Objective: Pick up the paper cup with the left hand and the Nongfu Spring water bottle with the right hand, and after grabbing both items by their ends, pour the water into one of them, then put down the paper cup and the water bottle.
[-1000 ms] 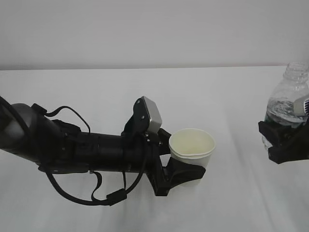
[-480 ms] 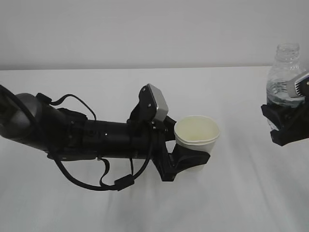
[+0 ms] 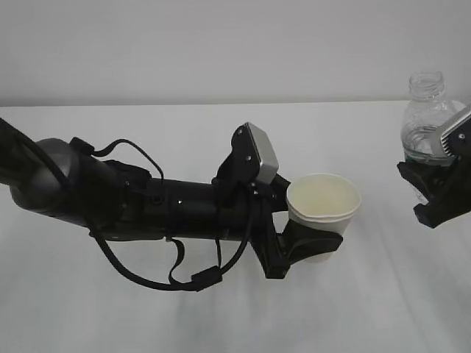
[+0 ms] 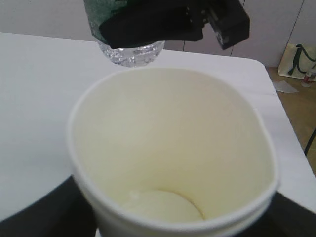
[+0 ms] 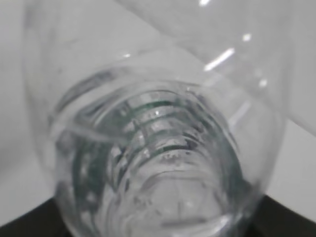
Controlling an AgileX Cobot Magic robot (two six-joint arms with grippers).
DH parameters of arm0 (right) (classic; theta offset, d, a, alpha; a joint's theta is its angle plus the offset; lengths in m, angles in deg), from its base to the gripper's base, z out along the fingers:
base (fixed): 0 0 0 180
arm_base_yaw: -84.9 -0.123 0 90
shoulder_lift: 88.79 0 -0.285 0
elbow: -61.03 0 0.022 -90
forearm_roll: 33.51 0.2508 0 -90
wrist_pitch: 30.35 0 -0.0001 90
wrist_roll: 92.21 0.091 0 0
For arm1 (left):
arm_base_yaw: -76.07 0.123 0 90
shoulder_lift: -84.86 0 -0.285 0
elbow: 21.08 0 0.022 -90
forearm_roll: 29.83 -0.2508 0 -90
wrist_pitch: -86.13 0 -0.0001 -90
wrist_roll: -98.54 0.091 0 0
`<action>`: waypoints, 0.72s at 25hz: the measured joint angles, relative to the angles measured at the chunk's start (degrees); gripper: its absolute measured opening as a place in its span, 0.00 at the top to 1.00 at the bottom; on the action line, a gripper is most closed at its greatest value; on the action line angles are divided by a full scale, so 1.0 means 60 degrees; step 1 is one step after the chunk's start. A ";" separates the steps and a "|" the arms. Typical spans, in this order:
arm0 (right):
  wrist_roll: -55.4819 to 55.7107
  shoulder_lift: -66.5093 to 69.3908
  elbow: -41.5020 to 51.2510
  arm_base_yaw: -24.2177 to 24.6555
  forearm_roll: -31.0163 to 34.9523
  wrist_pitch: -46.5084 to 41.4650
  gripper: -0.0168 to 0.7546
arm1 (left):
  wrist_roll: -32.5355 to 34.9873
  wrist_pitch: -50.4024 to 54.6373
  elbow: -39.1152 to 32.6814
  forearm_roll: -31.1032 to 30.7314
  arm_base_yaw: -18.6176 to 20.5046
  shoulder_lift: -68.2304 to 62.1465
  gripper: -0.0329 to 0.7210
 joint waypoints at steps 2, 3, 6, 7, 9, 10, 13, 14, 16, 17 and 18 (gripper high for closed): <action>-0.0156 0.0000 0.0000 0.0000 -0.0041 0.0000 0.43 | 0.0000 0.0146 0.0000 0.0002 -0.0021 0.0000 0.29; -0.0273 0.0000 0.0000 0.0000 -0.0050 -0.0014 0.43 | 0.0000 0.0175 0.0000 0.0002 -0.0021 0.0000 0.29; -0.0687 0.0000 0.0000 0.0000 -0.0112 -0.0014 0.43 | 0.0000 0.0207 0.0000 0.0002 -0.0021 0.0000 0.29; -0.0862 0.0000 0.0000 0.0000 -0.0128 -0.0014 0.43 | 0.0000 0.0207 0.0000 0.0002 -0.0021 0.0000 0.29; -0.1243 0.0000 0.0000 0.0000 -0.0131 -0.0014 0.43 | -0.0015 0.0207 0.0000 0.0002 -0.0034 0.0000 0.29; -0.1443 0.0000 0.0000 0.0000 -0.0148 -0.0014 0.43 | -0.0015 0.0215 0.0000 0.0002 -0.0062 0.0000 0.29; -0.1905 0.0000 0.0000 0.0000 -0.0148 -0.0182 0.43 | -0.0015 0.0215 0.0000 0.0002 -0.0214 0.0000 0.29; -0.2021 0.0000 0.0000 0.0000 -0.0148 -0.0235 0.43 | -0.0015 0.0215 0.0000 0.0002 -0.0283 0.0000 0.29; -0.2239 0.0000 0.0000 0.0000 -0.0148 -0.0312 0.43 | -0.0015 0.0215 0.0000 -0.0021 -0.0371 0.0000 0.29; -0.2365 0.0000 0.0000 0.0000 -0.0148 -0.0321 0.43 | -0.0015 0.0215 0.0000 -0.0021 -0.0414 0.0000 0.29; -0.2481 0.0000 0.0000 0.0000 -0.0148 -0.0336 0.43 | -0.0015 0.0215 0.0000 -0.0021 -0.0411 0.0000 0.29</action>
